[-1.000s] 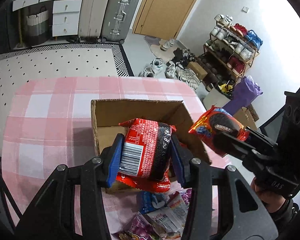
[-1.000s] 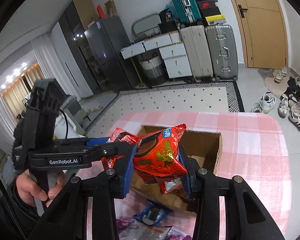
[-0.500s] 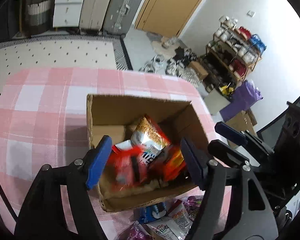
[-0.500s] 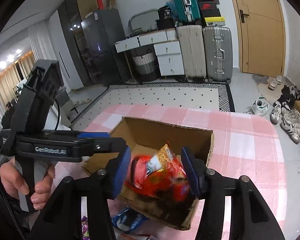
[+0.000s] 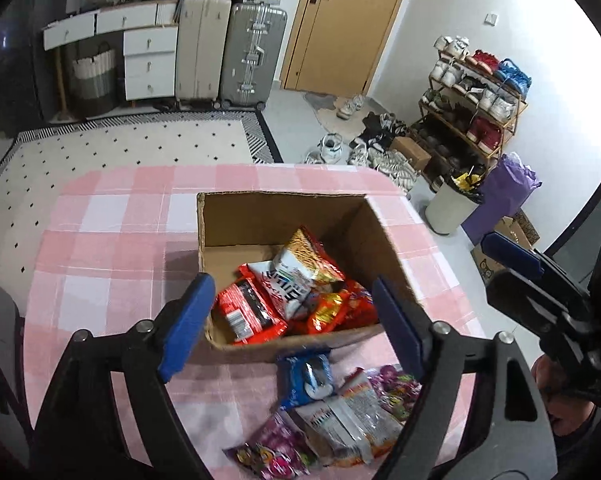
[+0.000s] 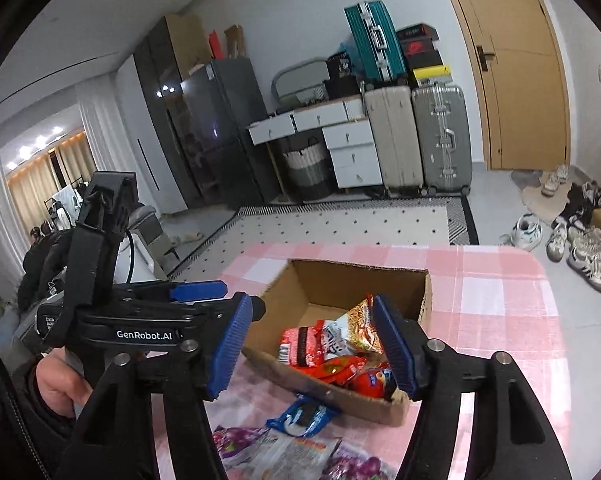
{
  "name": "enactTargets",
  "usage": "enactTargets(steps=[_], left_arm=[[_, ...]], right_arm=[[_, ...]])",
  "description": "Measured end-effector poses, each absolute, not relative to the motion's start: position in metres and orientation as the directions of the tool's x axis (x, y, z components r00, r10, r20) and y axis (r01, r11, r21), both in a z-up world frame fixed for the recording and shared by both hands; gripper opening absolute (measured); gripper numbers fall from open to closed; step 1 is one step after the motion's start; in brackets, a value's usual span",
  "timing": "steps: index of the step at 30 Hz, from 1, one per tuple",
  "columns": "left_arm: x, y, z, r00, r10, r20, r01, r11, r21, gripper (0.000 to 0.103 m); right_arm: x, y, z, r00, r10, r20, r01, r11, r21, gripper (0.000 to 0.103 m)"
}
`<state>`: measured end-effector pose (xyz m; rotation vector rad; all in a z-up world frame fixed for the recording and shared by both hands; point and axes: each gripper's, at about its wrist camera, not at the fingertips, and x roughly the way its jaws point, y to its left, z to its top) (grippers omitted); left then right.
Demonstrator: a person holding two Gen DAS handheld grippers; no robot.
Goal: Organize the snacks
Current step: 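Release both snacks into the box and open both grippers, then withdraw both grippers from the box toward the red balloon-gum pack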
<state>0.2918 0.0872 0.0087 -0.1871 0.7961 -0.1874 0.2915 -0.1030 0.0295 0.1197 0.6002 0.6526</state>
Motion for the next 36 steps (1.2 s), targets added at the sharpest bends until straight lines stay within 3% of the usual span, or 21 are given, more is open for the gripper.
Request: enactTargets(steps=[6, 11, 13, 22, 36], left_arm=[[0.244, 0.073, 0.03, 0.737, -0.183, -0.651, 0.094, 0.981, -0.169, 0.086], [0.203, 0.06, 0.045, 0.759, -0.171, -0.628, 0.108, 0.985, -0.138, 0.091], [0.189, 0.058, 0.05, 0.765, -0.169, -0.621, 0.112, 0.985, -0.131, 0.102], [0.125, 0.051, 0.058, 0.792, -0.152, -0.591, 0.106, 0.988, -0.113, 0.102], [0.042, 0.047, 0.045, 0.791, -0.141, -0.595, 0.088, 0.989, -0.118, 0.102]], right_arm=[[0.233, -0.121, 0.044, 0.666, 0.606, -0.435, -0.536, 0.794, 0.286, 0.083], [0.19, -0.13, 0.049, 0.683, 0.602, -0.415, -0.533, 0.798, 0.28, 0.087], [0.176, -0.134, 0.051, 0.69, 0.598, -0.408, -0.529, 0.801, 0.28, 0.09], [0.11, -0.148, 0.053, 0.719, 0.58, -0.383, -0.504, 0.814, 0.288, 0.099], [0.034, -0.159, 0.044, 0.748, 0.526, -0.406, -0.469, 0.851, 0.237, 0.102]])
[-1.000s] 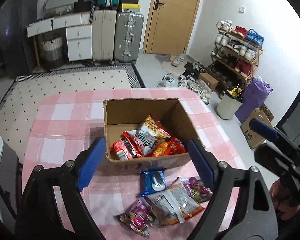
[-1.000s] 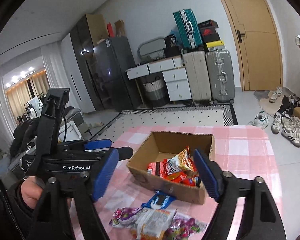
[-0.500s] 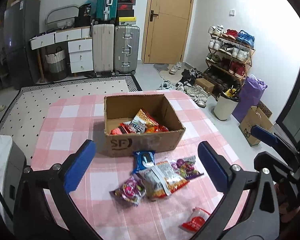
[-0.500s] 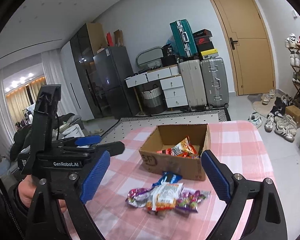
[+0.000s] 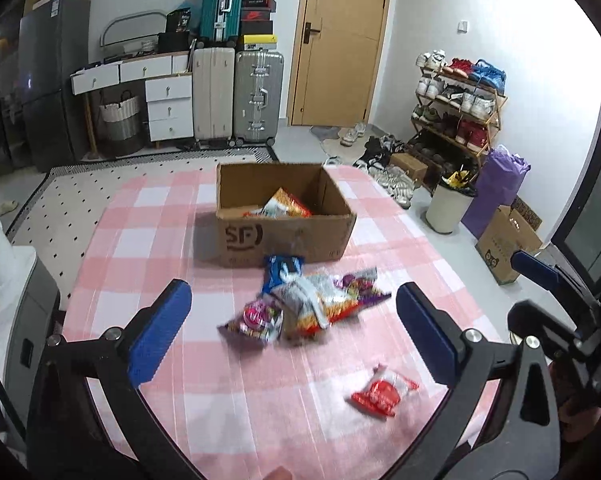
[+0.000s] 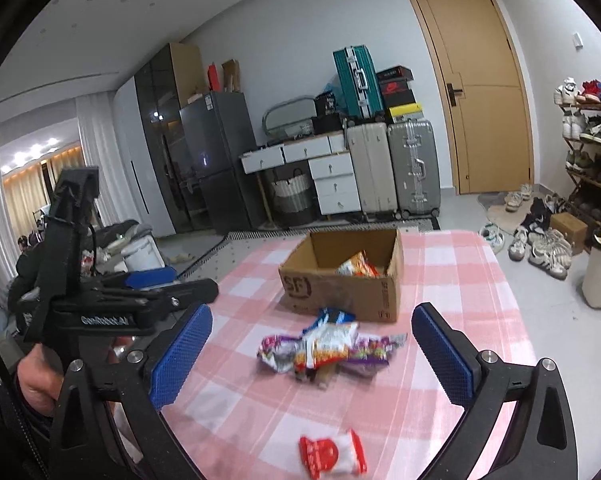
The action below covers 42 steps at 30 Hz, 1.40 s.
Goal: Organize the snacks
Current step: 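Withdraw both grippers from the box toward the red balloon-gum pack, then grasp the red-and-white balloon gum pack with the right gripper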
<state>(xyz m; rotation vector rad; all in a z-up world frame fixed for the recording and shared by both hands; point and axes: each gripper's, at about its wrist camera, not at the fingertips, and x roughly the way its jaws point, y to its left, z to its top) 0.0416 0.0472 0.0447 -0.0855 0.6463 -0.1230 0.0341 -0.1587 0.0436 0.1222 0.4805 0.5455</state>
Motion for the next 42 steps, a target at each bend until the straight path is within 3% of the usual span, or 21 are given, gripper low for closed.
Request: enactTargets(steps=[13, 29, 37, 42], left_arm=[[0.017, 0.06, 0.005, 0.757, -0.159, -0.634, 0.055, 0.982, -0.18, 0.102], [0.035, 0.072, -0.053, 0.678, -0.199, -0.708, 0.038, 0.971, -0.237, 0.102], [0.047, 0.078, -0.08, 0.643, -0.214, -0.736, 0.022, 0.965, -0.261, 0.102], [0.057, 0.081, -0.095, 0.622, -0.221, -0.751, 0.01, 0.961, -0.275, 0.102]], right_arm=[[0.007, -0.149, -0.028, 0.665, 0.506, -0.549, -0.454, 0.858, 0.242, 0.102], [0.038, -0.131, -0.113, 0.566, 0.432, -0.702, -0.418, 0.885, 0.208, 0.101], [0.055, -0.126, -0.137, 0.517, 0.419, -0.747, -0.411, 0.887, 0.213, 0.086], [0.057, -0.126, -0.143, 0.514, 0.423, -0.746, -0.411, 0.885, 0.219, 0.069]])
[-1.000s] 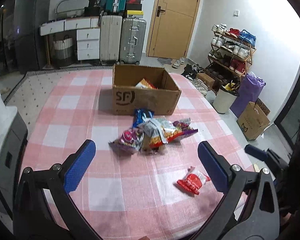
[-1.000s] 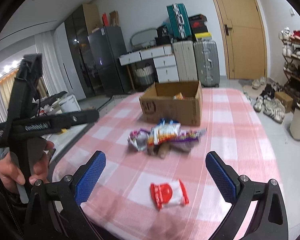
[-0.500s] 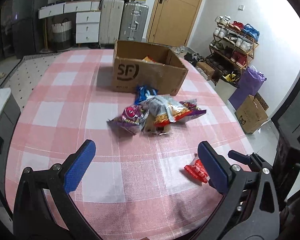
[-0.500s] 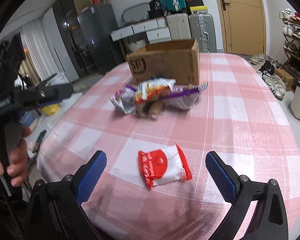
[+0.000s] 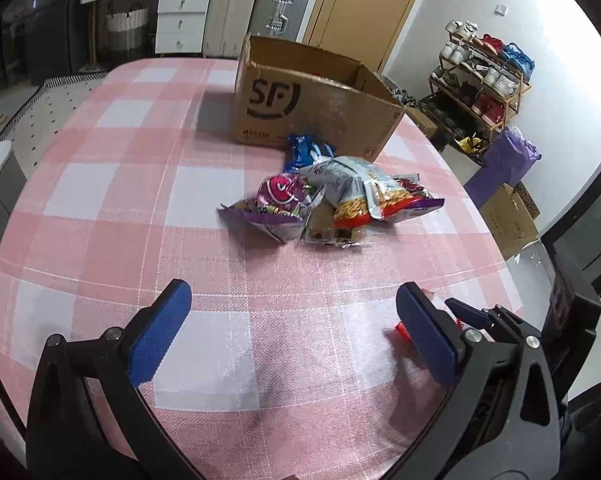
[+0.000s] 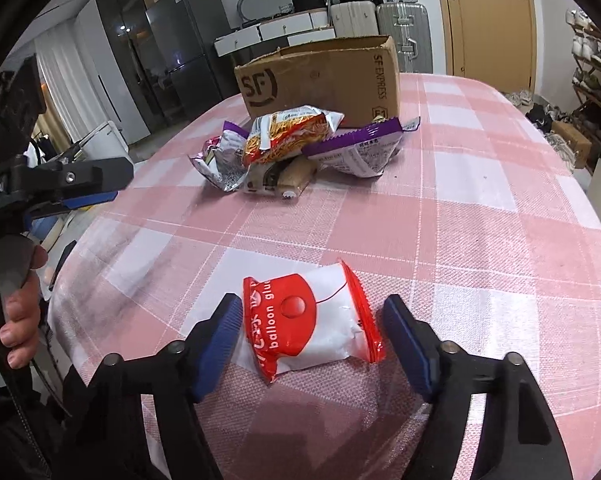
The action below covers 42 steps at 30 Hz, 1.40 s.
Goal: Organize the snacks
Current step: 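Grasp the red-and-white balloon gum pack with the right gripper, then lift the balloon gum pack with the right gripper while the left gripper grasps the purple candy bag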
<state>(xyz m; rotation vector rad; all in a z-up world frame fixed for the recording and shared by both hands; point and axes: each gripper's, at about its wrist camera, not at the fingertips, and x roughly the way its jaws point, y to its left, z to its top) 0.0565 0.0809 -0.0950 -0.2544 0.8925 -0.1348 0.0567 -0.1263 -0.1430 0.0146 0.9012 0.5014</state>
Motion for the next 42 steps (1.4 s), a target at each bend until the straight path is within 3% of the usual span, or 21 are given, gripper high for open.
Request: enactTargets(steps=[3, 6, 14, 21, 31, 42], left_arm=[[0.06, 0.082, -0.102, 0.608, -0.222, -0.762, 0.002, 0.961, -0.278, 0.102], [0.062, 0.087, -0.106, 0.603, -0.225, -0.765, -0.009, 0.957, -0.288, 0.102], [0.061, 0.093, -0.109, 0.6, -0.227, -0.767, -0.022, 0.954, -0.3, 0.102], [0.065, 0.095, -0.114, 0.587, -0.228, -0.777, -0.029, 0.953, -0.301, 0.102], [0.107, 0.098, -0.123, 0.555, -0.212, -0.804, -0.045, 0.958, -0.284, 0.102], [0.169, 0.097, -0.131, 0.501, -0.363, -0.786, 0.035, 0.916, -0.401, 0.102]], right_arm=[[0.056, -0.125, -0.144, 0.523, 0.417, -0.744, -0.423, 0.884, 0.198, 0.053], [0.052, -0.121, -0.141, 0.567, 0.385, -0.729, -0.425, 0.894, 0.141, 0.048], [0.047, -0.12, -0.133, 0.567, 0.422, -0.708, -0.443, 0.88, 0.17, 0.048], [0.035, -0.132, -0.104, 0.667, 0.45, -0.594, -0.435, 0.882, 0.181, 0.048], [0.04, -0.139, -0.091, 0.673, 0.496, -0.549, -0.444, 0.864, 0.236, 0.048], [0.071, -0.137, -0.087, 0.655, 0.543, -0.526, -0.463, 0.838, 0.288, 0.048]])
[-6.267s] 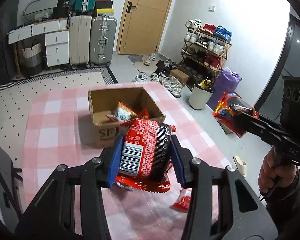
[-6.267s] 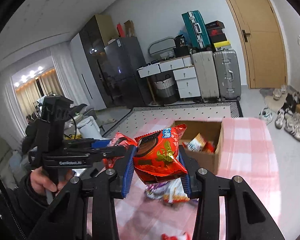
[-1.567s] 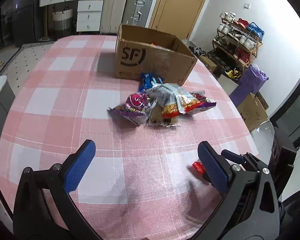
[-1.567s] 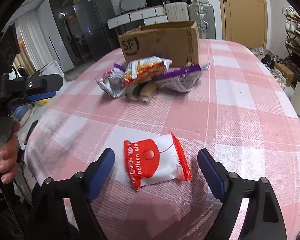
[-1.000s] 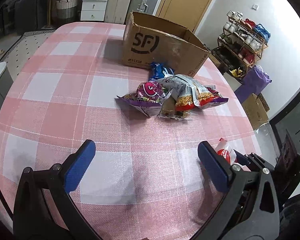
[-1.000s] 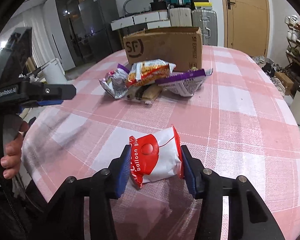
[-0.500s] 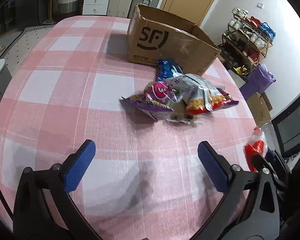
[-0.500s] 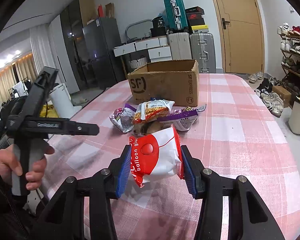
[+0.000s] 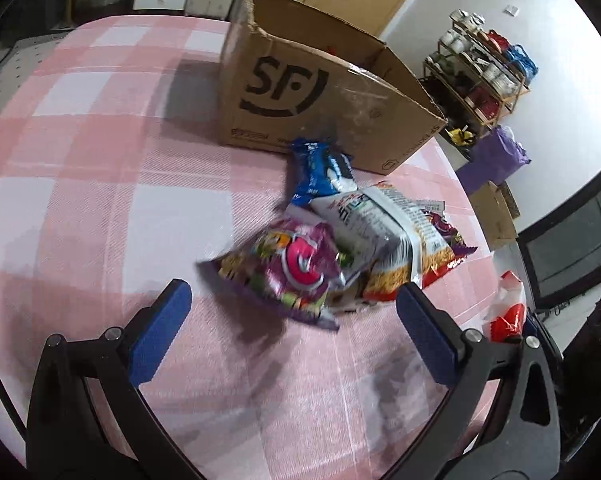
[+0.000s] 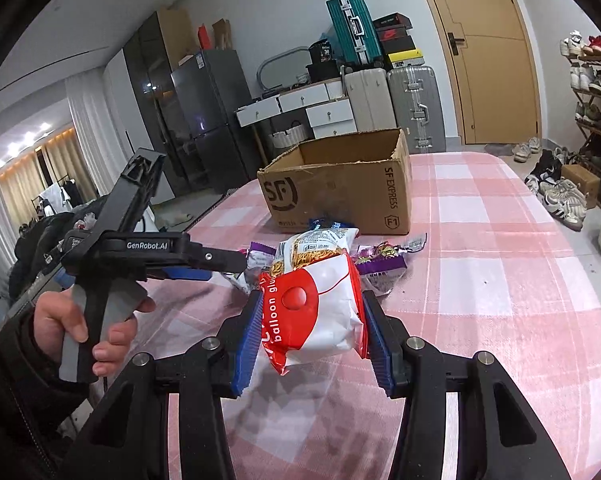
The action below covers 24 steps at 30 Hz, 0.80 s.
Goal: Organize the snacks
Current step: 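Lift the balloon gum pack with the right gripper while the left gripper grasps the purple candy bag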
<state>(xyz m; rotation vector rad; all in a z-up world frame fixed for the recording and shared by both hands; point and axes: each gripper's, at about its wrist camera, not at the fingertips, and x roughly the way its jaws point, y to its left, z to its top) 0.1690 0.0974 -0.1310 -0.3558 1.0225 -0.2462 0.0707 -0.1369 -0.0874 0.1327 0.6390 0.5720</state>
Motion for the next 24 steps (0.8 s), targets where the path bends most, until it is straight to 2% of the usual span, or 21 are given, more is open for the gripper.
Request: enactTargets(steps=[10, 15, 21, 23, 24], left_arm=[[0.21, 0.086, -0.142, 0.442, -0.405, -0.8, 0.091, 0.908, -0.409, 0.1], [0.221, 0.093, -0.145, 0.446, -0.437, -0.781, 0.094, 0.89, -0.445, 0.1], [0.221, 0.1, -0.153, 0.438, -0.431, -0.789, 0.095, 0.895, -0.436, 0.091], [0.22, 0.101, -0.151, 0.446, -0.435, -0.782, 0.102, 0.893, -0.439, 0.083], [0.22, 0.101, -0.149, 0.452, -0.434, -0.779, 0.108, 0.894, -0.435, 0.076]], right_arm=[[0.091, -0.141, -0.096, 0.641, 0.546, -0.54, -0.448, 0.837, 0.314, 0.048], [0.096, -0.141, -0.1, 0.633, 0.543, -0.552, -0.44, 0.839, 0.32, 0.048], [0.101, -0.139, -0.103, 0.629, 0.545, -0.555, -0.443, 0.837, 0.321, 0.048], [0.103, -0.138, -0.104, 0.626, 0.548, -0.555, -0.442, 0.836, 0.326, 0.048], [0.103, -0.136, -0.105, 0.623, 0.546, -0.561, -0.441, 0.837, 0.324, 0.048]])
